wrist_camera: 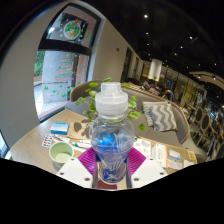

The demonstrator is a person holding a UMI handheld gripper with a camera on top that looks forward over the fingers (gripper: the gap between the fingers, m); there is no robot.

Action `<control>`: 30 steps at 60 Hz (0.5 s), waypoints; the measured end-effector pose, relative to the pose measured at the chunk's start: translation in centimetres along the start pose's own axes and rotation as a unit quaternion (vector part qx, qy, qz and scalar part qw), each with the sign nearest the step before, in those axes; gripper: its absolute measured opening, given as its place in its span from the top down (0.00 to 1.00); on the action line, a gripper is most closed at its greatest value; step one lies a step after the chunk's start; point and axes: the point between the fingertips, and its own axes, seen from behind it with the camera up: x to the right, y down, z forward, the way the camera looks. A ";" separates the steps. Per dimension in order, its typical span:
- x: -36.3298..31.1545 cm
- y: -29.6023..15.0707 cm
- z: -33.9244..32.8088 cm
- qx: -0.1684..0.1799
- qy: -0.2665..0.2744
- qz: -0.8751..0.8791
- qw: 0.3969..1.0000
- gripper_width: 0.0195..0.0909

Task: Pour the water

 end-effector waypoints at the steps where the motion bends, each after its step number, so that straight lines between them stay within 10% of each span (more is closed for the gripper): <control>1: 0.1 0.5 0.1 -0.001 -0.001 0.008 1.000 0.74; 18: -0.7 9.5 2.7 -0.030 -0.015 0.095 0.995 0.73; 30: -0.8 9.4 1.8 0.018 0.002 0.101 0.995 0.67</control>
